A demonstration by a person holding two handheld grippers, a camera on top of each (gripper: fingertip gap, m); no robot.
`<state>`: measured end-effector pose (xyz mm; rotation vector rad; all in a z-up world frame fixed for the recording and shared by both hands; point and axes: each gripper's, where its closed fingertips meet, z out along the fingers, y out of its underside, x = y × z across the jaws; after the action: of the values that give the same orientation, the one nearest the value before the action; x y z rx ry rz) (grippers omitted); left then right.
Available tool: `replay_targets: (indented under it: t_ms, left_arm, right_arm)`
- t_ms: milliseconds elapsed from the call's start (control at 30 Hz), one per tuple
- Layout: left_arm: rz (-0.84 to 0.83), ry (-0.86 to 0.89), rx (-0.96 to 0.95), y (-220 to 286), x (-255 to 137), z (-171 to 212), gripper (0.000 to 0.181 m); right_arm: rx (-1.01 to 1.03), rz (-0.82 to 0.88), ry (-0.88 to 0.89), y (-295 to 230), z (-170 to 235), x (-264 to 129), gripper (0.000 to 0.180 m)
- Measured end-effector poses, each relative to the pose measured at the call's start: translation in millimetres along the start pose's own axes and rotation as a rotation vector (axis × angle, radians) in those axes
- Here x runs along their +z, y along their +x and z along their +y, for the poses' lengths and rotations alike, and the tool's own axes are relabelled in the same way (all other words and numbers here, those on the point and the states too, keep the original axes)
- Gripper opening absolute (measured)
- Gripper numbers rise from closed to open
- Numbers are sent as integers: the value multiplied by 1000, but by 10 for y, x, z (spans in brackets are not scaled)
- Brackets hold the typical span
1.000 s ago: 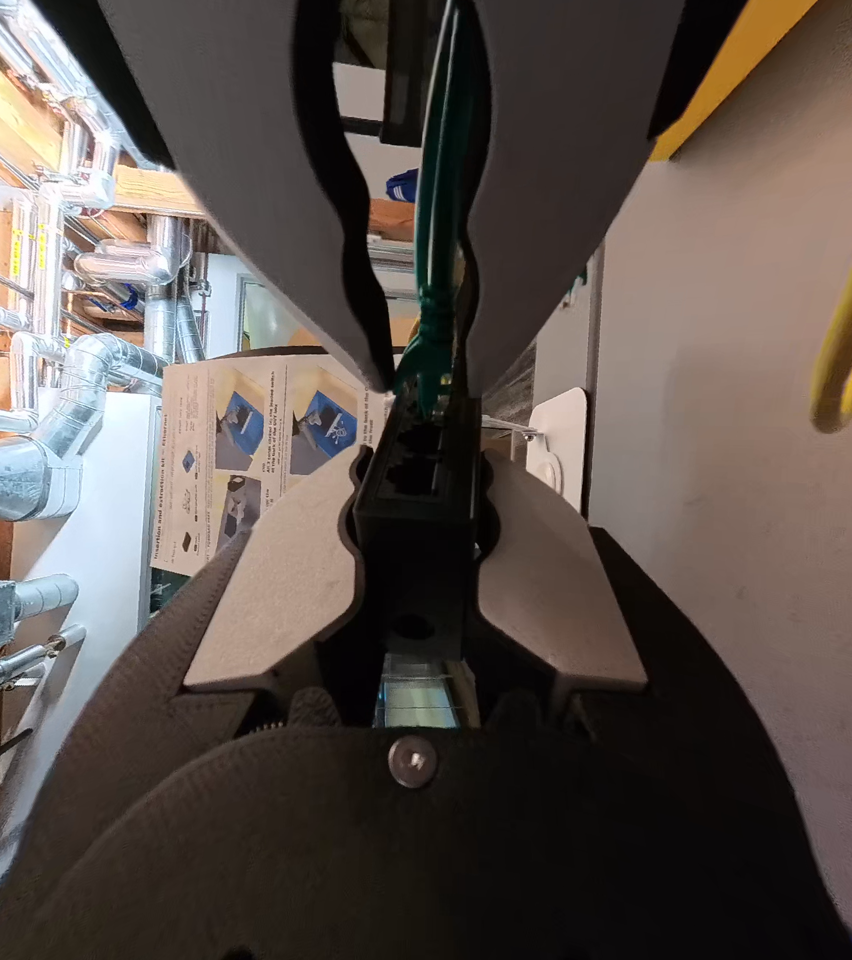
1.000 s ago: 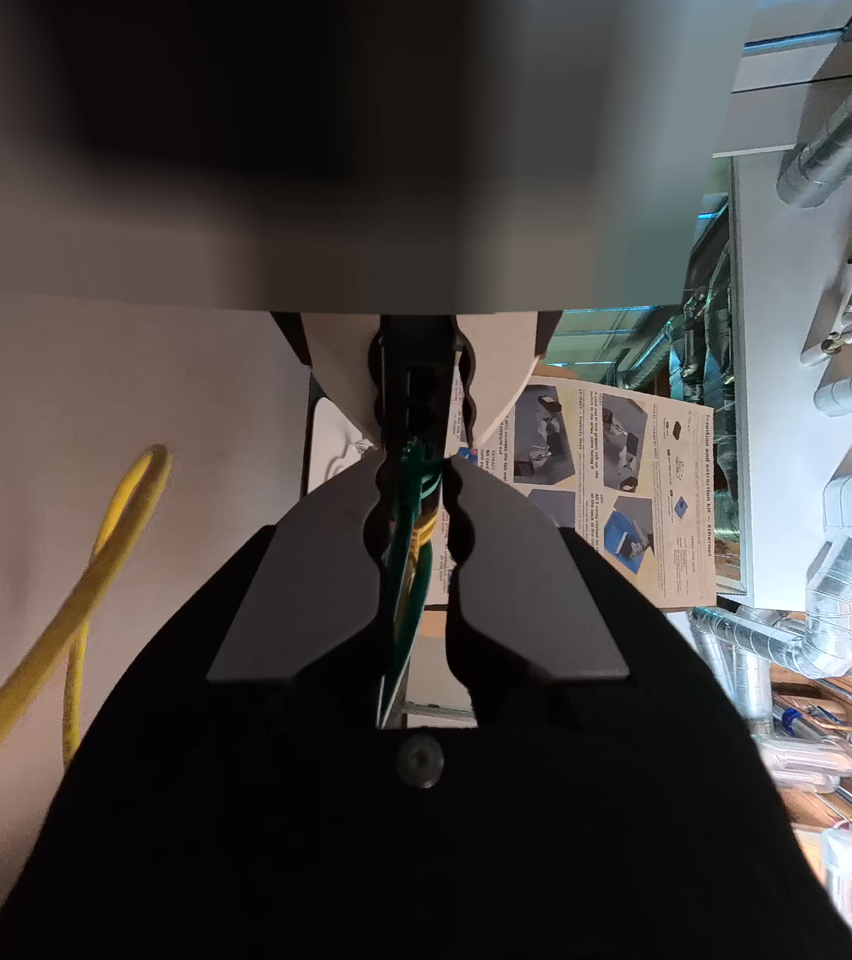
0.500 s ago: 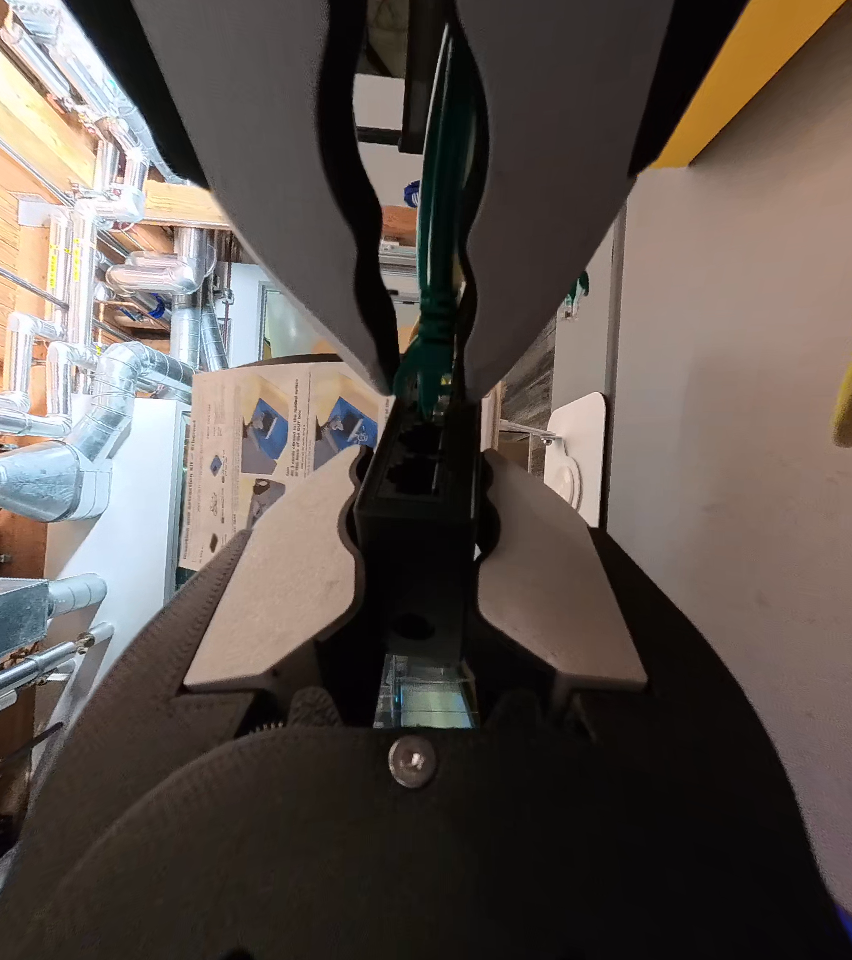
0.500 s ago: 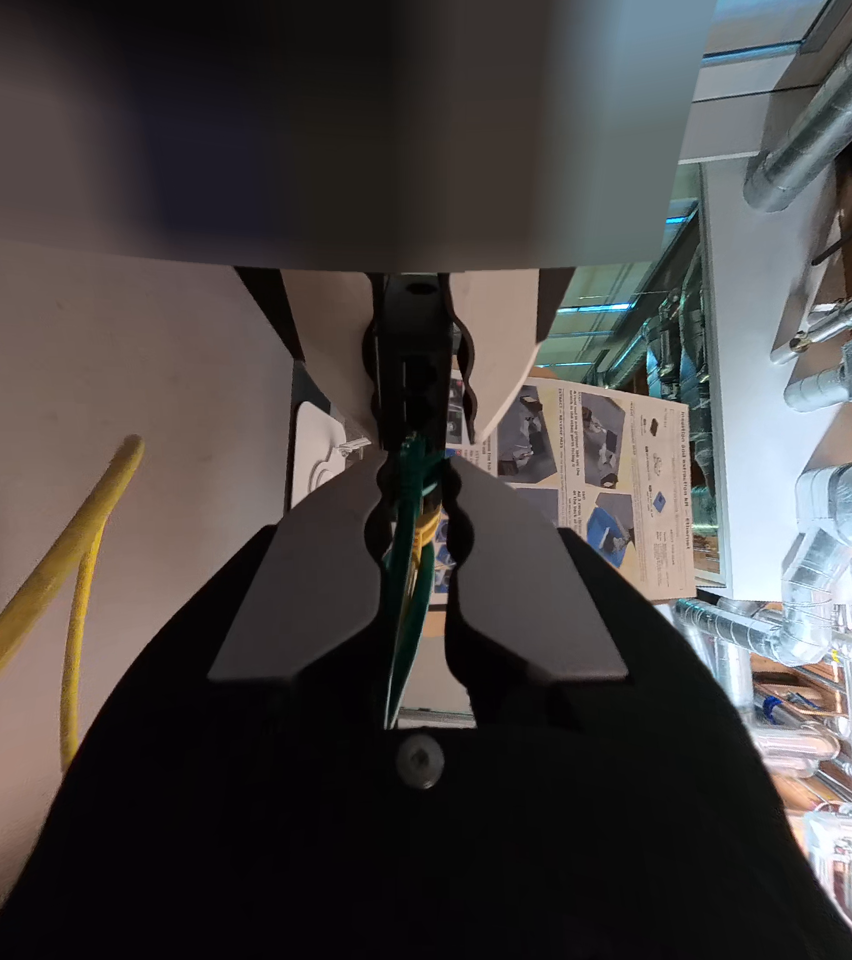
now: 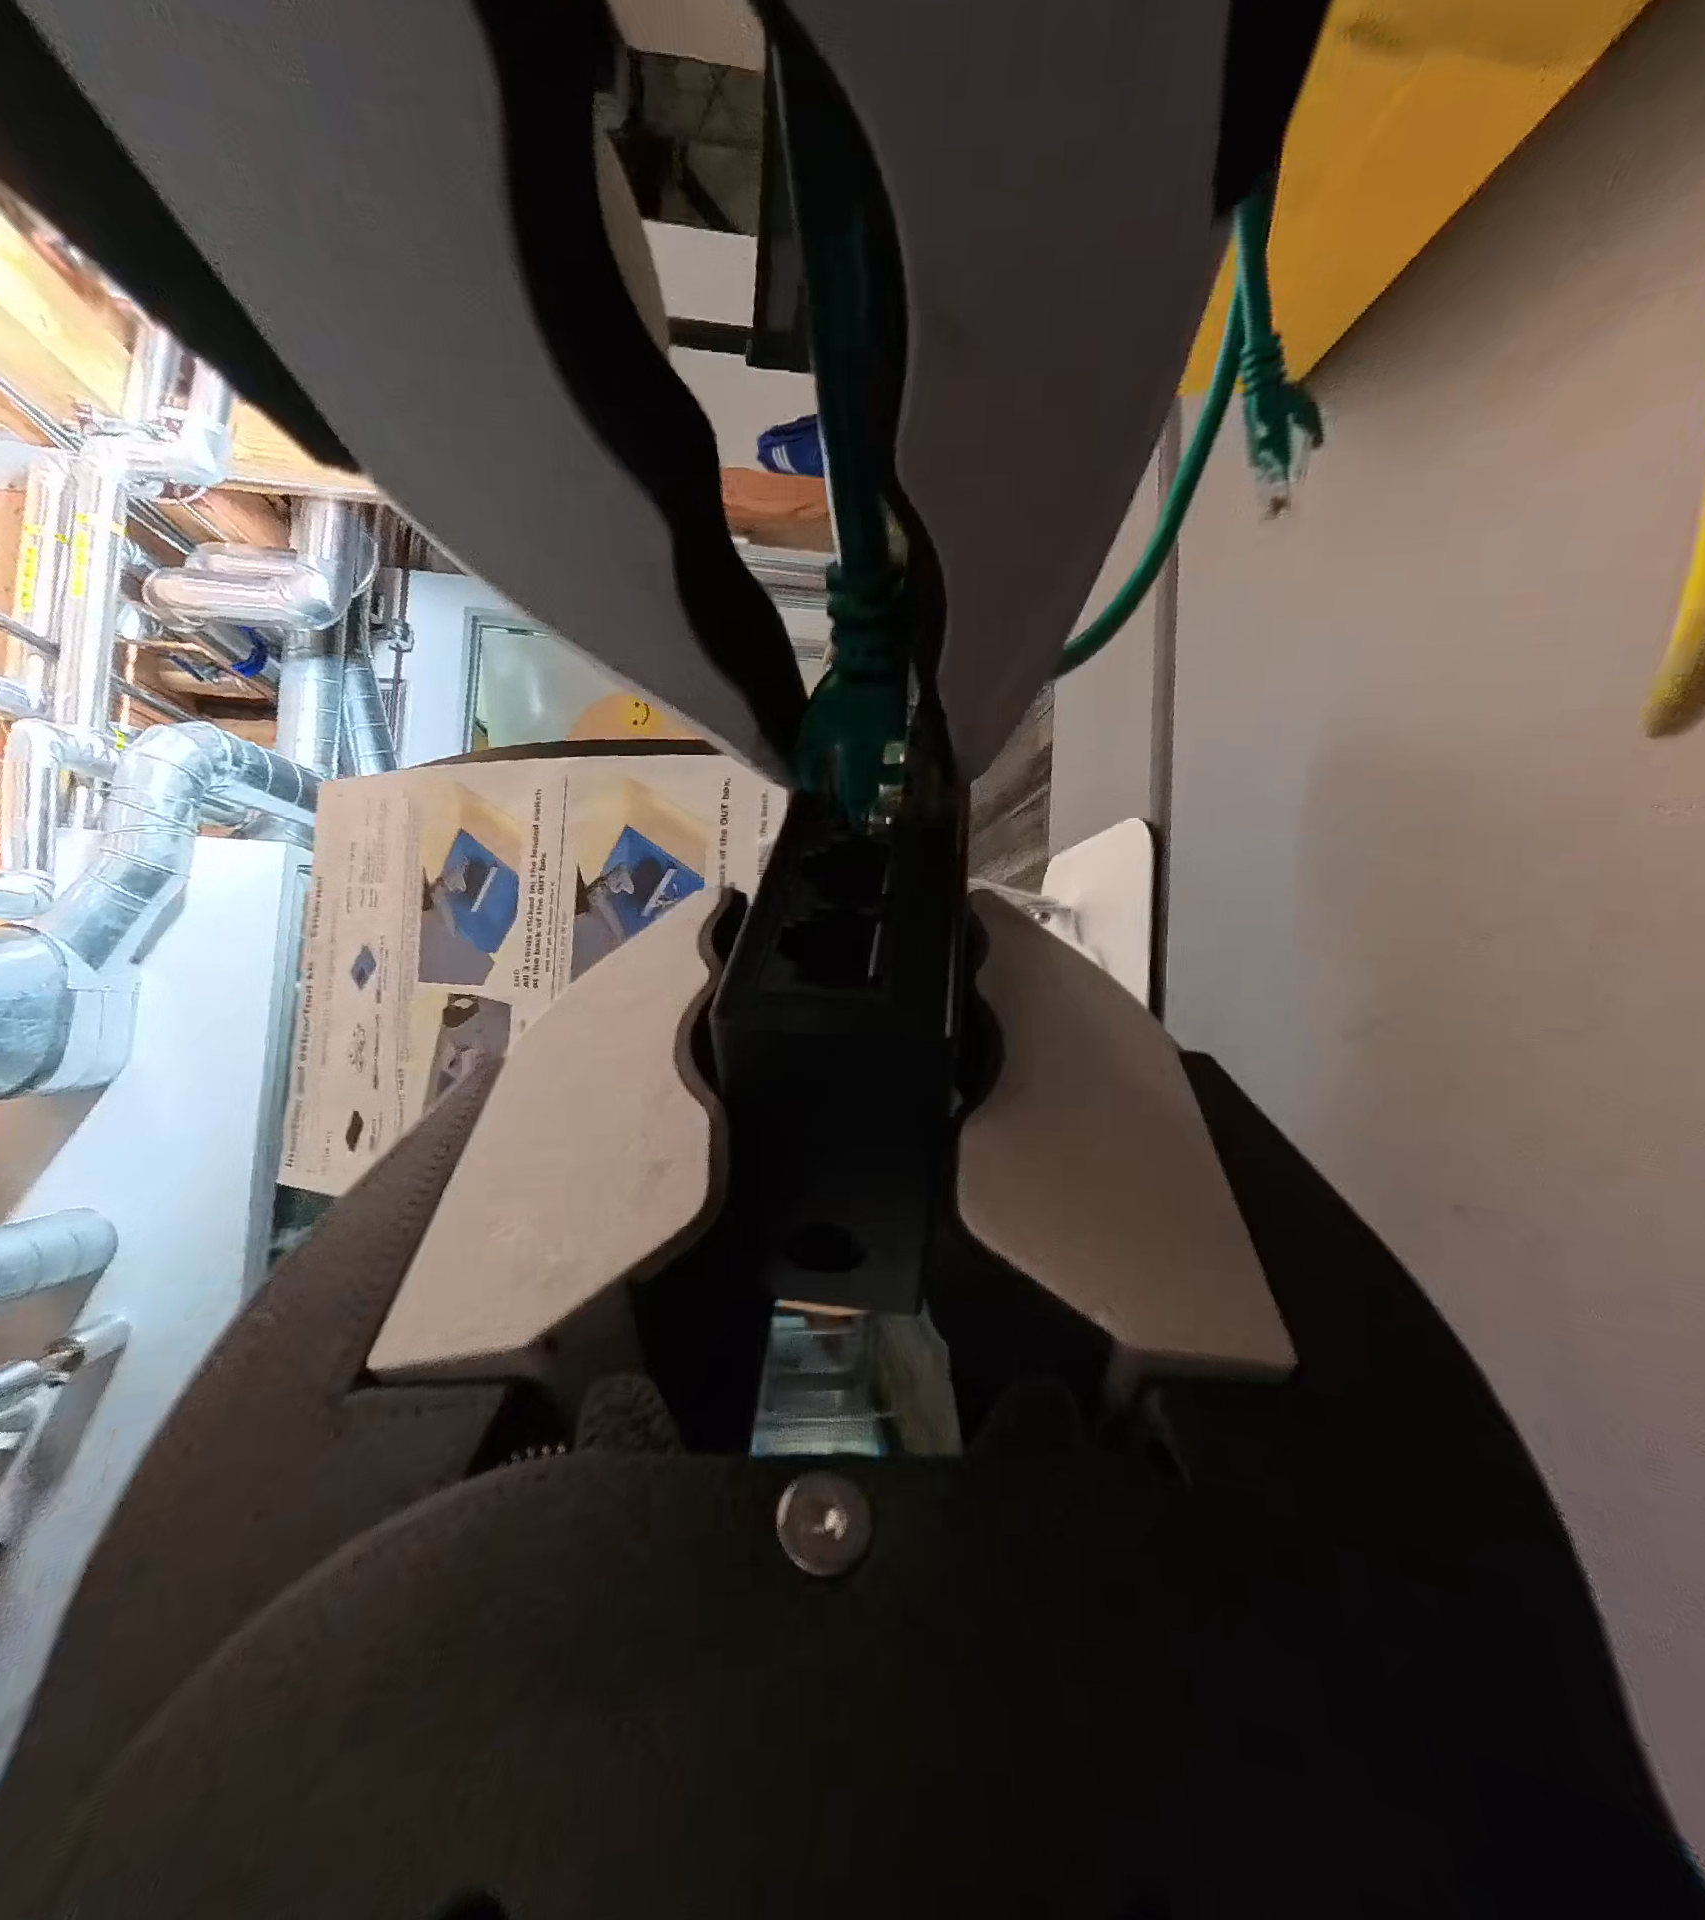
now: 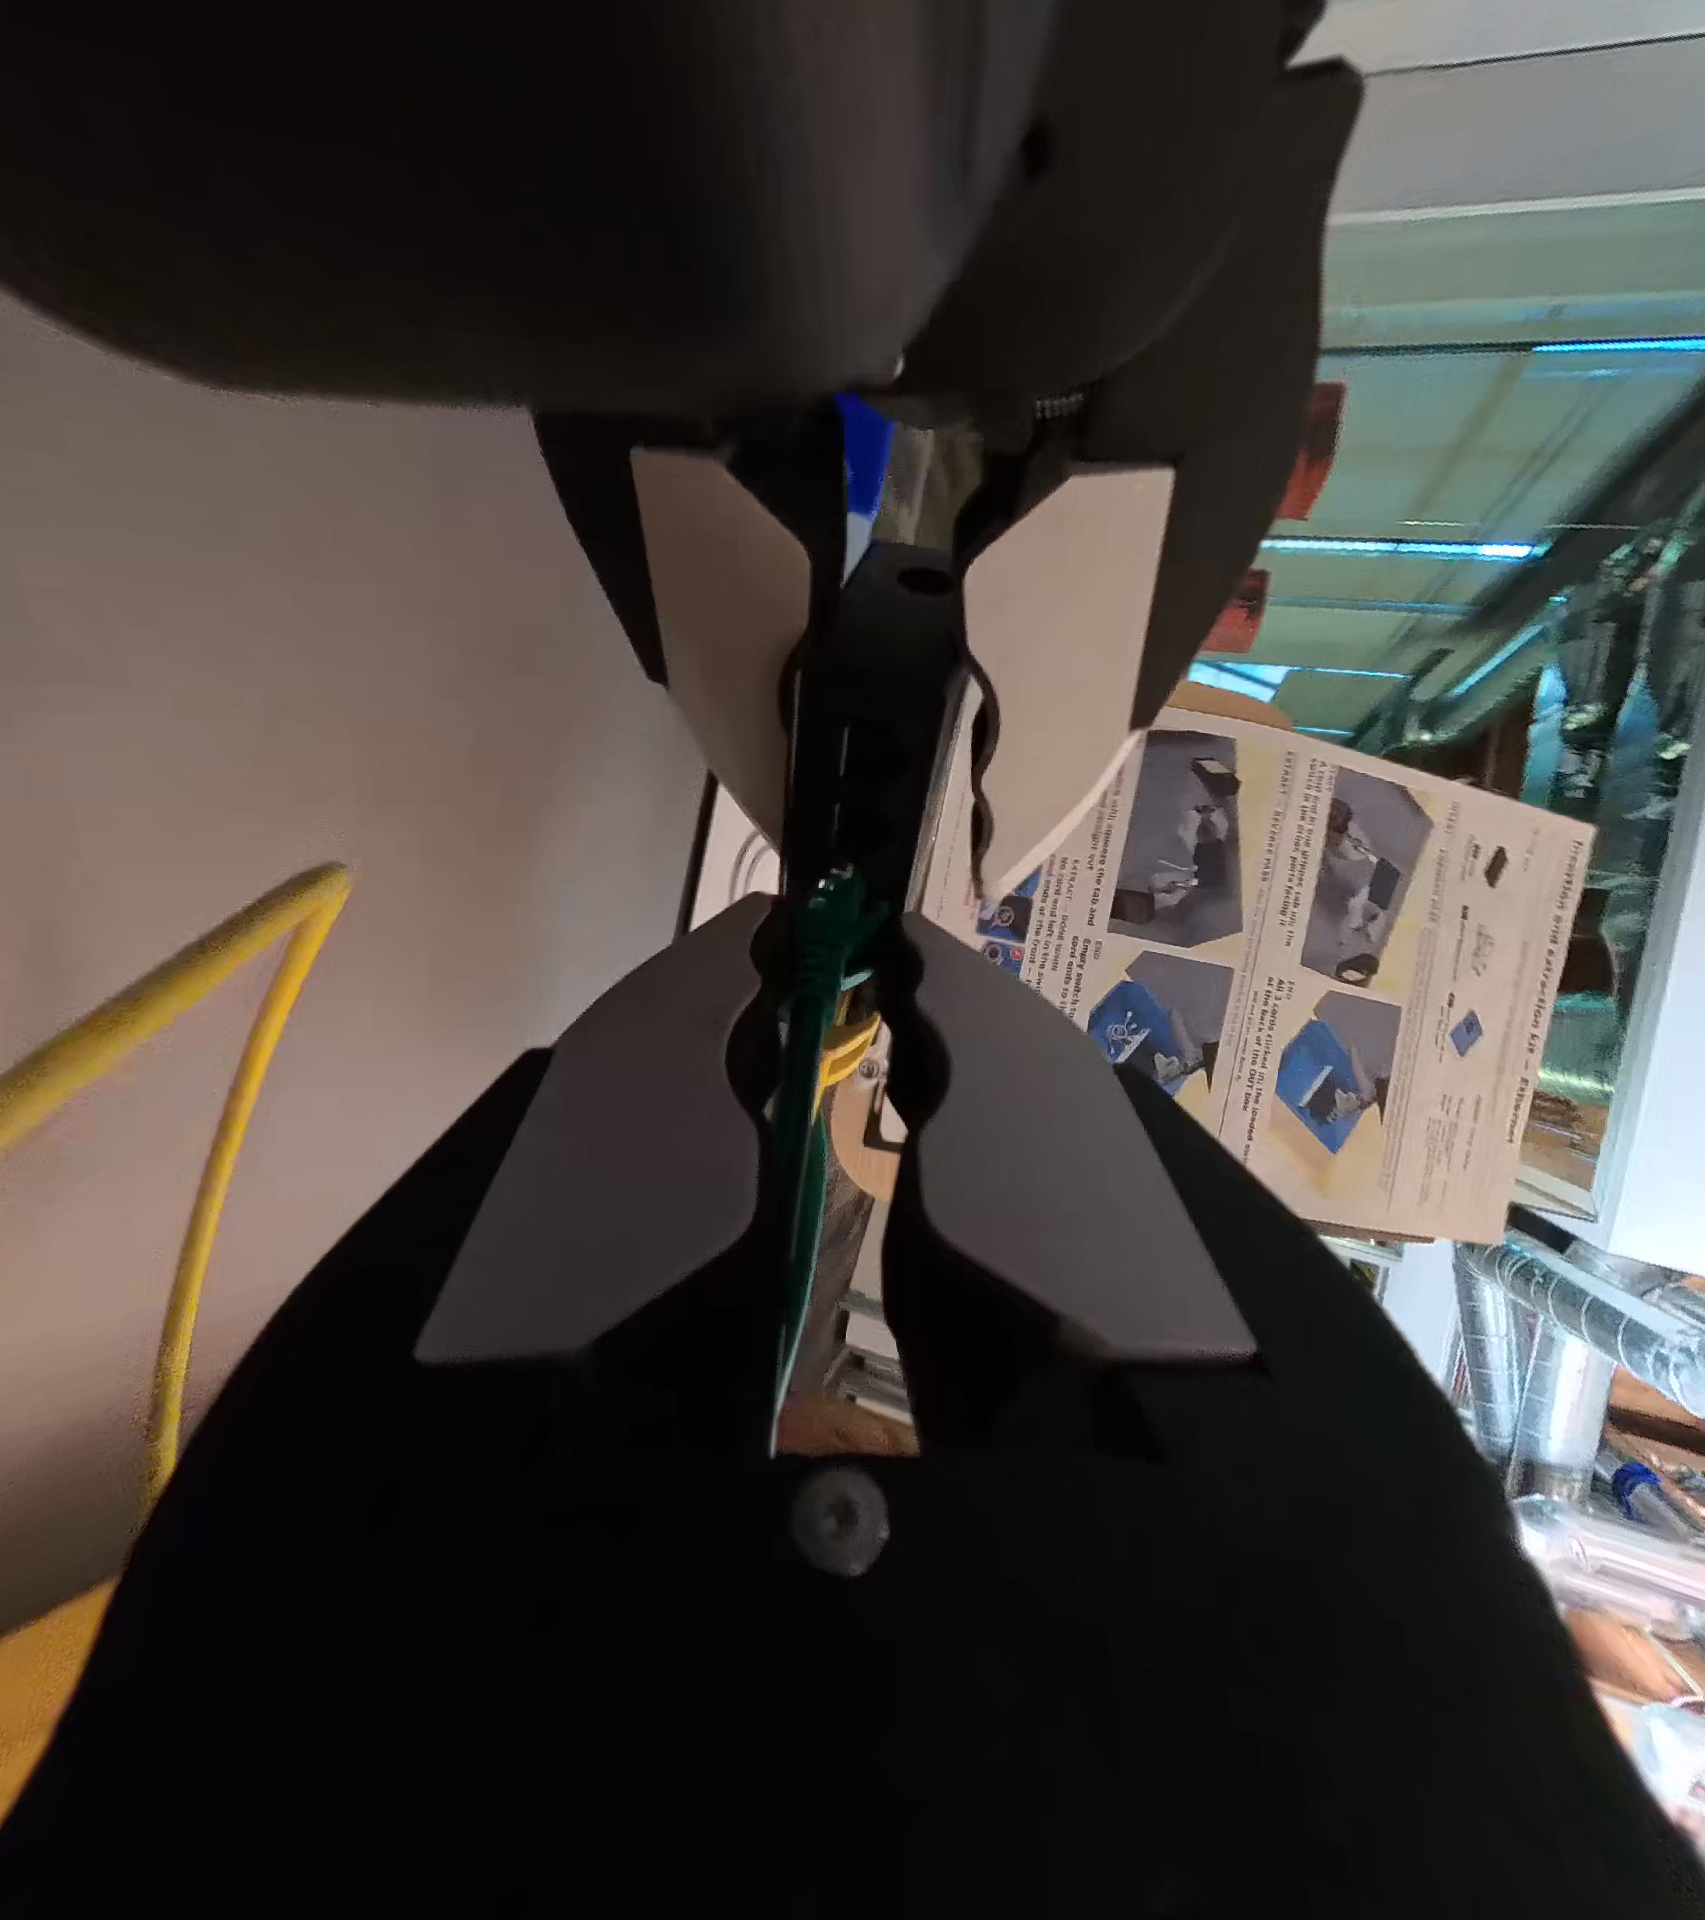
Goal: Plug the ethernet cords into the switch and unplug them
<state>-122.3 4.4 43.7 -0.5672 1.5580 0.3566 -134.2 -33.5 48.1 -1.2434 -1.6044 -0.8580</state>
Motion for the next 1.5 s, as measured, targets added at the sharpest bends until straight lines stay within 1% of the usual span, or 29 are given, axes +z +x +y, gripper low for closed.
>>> replay_targets:
  t_ms: [200,367,567,633,700,767,1000,1067,1267,1367,1500]
  left_arm:
    - [6,27,-69,-54,-27,12,38]
    - [-11,66,-112,-131,-79,-39,38]
    - [-28,84,-143,-241,-154,-108,38]
    - [-69,77,-165,-351,-205,-97,38]
    - [-122,70,-183,-514,-294,-88,37]
    - [-154,67,-180,-601,-357,-112,37]
    - [-186,35,-179,-694,-404,-75,37]
    - [-190,36,-178,-707,-416,-79,37]
    - [-179,43,-193,-707,-414,-81,37]
    - [-181,34,-171,-696,-408,-82,37]
    - [-169,22,-138,-655,-390,-75,37]
  right_arm:
    - [-105,-121,-72,69,-28,-15,17]
    - [-126,-184,-79,133,-80,-93,17]
    - [-150,-197,-100,216,-135,-206,17]
    - [-106,-171,-73,298,-176,-224,17]
    - [-45,-72,-7,470,-252,-265,17]
    - [-57,-30,35,554,-318,-335,18]
    - [-42,53,26,671,-356,-348,19]
    - [-17,60,24,690,-364,-357,21]
    - [-75,86,19,687,-399,-379,18]
    - [-73,73,25,657,-396,-372,16]
    - [-127,56,34,612,-389,-356,16]
